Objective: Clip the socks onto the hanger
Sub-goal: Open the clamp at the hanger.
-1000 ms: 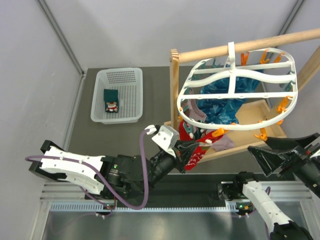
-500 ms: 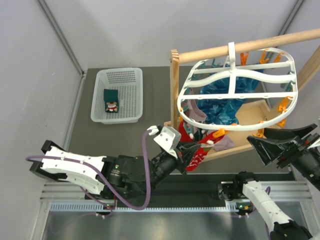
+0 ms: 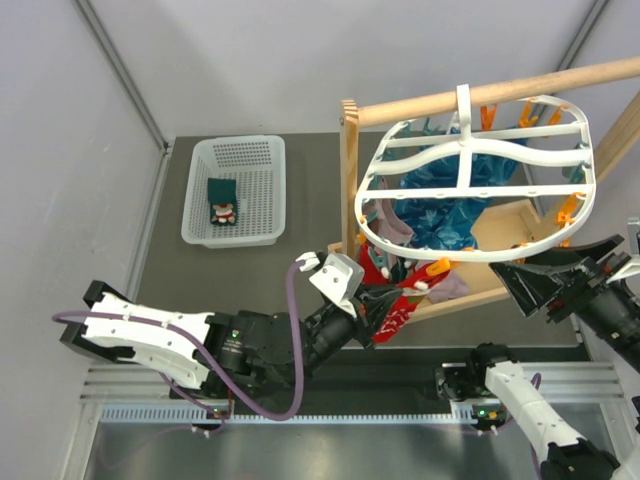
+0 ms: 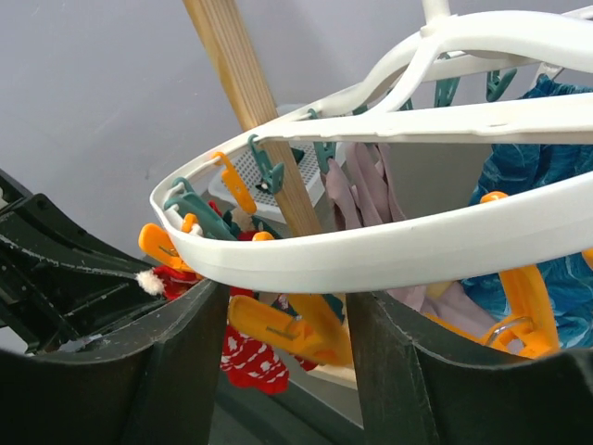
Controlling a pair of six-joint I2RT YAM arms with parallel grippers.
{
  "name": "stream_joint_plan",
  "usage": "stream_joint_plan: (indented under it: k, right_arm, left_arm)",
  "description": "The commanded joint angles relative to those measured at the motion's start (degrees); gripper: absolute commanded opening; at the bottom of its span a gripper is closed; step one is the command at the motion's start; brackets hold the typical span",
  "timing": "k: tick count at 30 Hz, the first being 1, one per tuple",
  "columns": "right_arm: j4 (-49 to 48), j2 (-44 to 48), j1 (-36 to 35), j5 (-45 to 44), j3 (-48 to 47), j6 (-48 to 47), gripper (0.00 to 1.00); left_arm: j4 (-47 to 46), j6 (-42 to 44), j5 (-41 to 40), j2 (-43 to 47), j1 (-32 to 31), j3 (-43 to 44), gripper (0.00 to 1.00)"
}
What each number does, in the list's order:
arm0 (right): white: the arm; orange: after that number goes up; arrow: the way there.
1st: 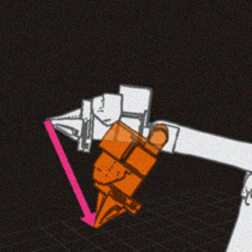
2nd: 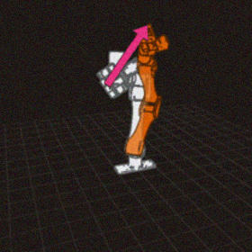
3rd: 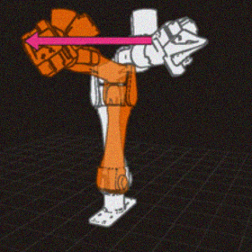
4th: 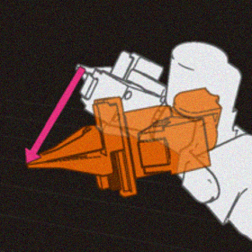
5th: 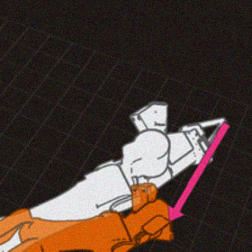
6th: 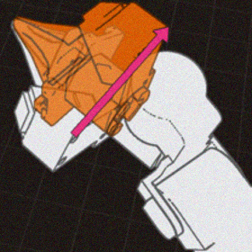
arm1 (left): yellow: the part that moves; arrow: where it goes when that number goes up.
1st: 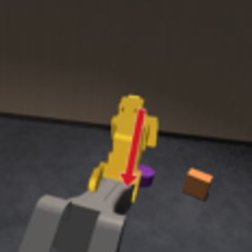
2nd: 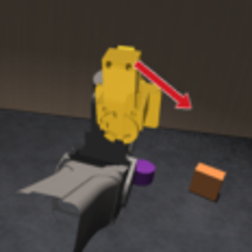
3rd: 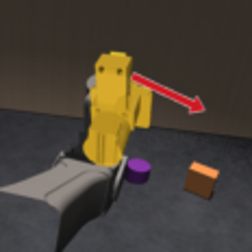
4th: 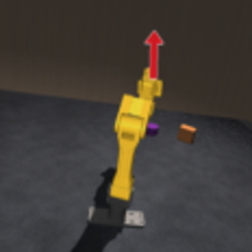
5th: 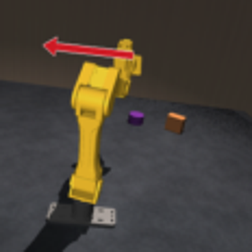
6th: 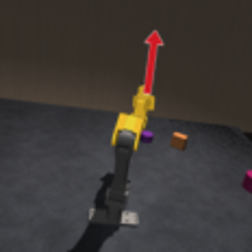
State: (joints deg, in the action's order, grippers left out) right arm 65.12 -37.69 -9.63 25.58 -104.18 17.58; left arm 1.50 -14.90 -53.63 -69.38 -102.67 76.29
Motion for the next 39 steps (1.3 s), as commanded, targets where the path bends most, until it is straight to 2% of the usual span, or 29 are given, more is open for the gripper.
stream_joint_plan:
  k: [1,14,16,18,23,26,29,34,39]
  right_arm:
    - [-2.9,-1.24,-0.39,0.61,0.73,-0.01,0.52]
    - [-3.69,-1.51,-0.48,1.66,2.31,0.61,0.43]
    - [-3.69,-1.42,-0.39,1.66,2.31,0.52,0.45]
    - [-3.51,-1.16,-0.39,1.66,2.58,0.52,0.55]
    - [-3.42,-0.98,-0.39,1.66,3.46,0.52,0.55]
    - [-3.6,-1.07,-0.48,1.49,3.2,0.52,0.49]
    - [-3.6,-1.42,-0.39,1.84,2.84,0.87,0.35]
    - [-3.16,-1.59,-0.39,0.87,2.67,1.14,0.02]
    - [-0.79,-2.3,-0.48,-1.41,1.88,2.19,0.0]
  left_arm:
    - [-0.79,0.22,-0.51,-0.05,0.02,1.32,0.0]
    - [-1.06,0.13,-0.25,-0.13,0.02,1.32,0.0]
    - [-1.06,0.22,-0.16,-0.31,0.02,1.49,0.0]
    - [-1.06,0.22,-0.16,-0.4,0.02,1.67,0.0]
    - [-1.06,0.31,0.01,-0.49,0.02,1.84,0.0]
    - [-1.06,0.22,0.1,-0.49,0.02,1.84,0.0]
    - [-1.06,0.13,0.19,-0.58,0.02,1.93,0.0]
    - [-0.79,-0.13,0.28,-0.49,0.02,1.76,0.0]
    - [-0.79,-0.48,0.28,-0.22,0.1,0.7,0.0]
